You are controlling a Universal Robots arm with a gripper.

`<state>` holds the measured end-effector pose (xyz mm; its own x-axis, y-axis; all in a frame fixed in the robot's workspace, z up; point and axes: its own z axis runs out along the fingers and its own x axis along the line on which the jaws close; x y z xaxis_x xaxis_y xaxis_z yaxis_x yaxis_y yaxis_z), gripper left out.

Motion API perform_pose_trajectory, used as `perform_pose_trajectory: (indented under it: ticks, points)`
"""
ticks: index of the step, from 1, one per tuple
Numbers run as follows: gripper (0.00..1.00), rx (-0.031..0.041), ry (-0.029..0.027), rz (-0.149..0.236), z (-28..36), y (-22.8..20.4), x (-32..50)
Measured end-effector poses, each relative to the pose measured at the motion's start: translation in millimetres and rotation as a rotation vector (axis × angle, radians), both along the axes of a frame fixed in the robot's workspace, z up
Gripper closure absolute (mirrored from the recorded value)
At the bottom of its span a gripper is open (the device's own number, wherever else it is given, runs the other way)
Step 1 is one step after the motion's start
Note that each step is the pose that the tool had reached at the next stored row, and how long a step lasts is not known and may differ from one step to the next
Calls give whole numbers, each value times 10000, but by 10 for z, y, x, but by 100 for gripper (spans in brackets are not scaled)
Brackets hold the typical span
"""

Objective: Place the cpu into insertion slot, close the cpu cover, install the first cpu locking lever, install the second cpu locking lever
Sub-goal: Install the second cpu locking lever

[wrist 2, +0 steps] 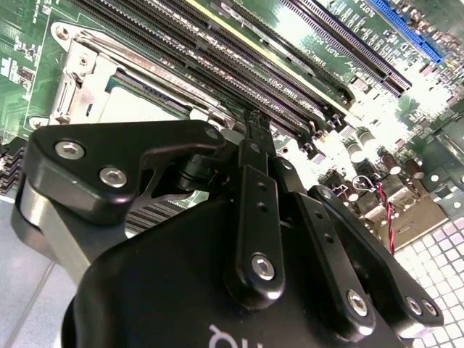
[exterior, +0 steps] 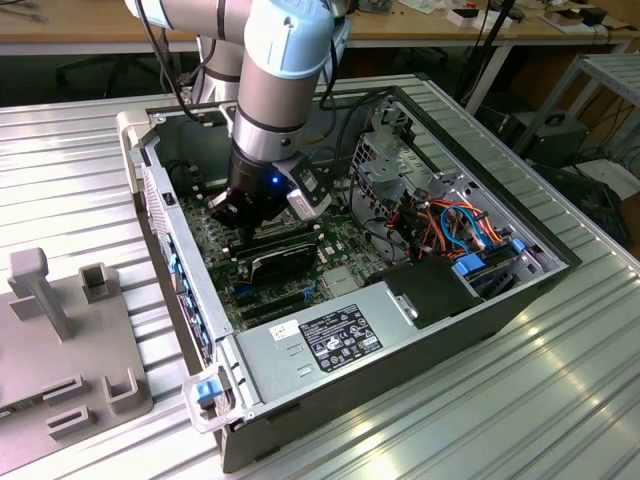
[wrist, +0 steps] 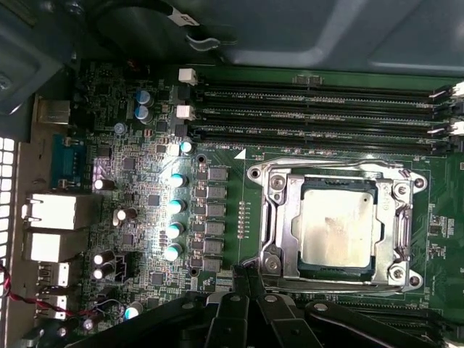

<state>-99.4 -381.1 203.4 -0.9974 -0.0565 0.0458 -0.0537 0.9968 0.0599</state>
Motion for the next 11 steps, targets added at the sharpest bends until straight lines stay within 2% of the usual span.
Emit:
perform_pose_trajectory:
  ticks: [7, 11]
  points:
    - [89, 3, -2, 2, 30, 46, 1]
    - [89, 14, -2, 2, 23, 49, -5]
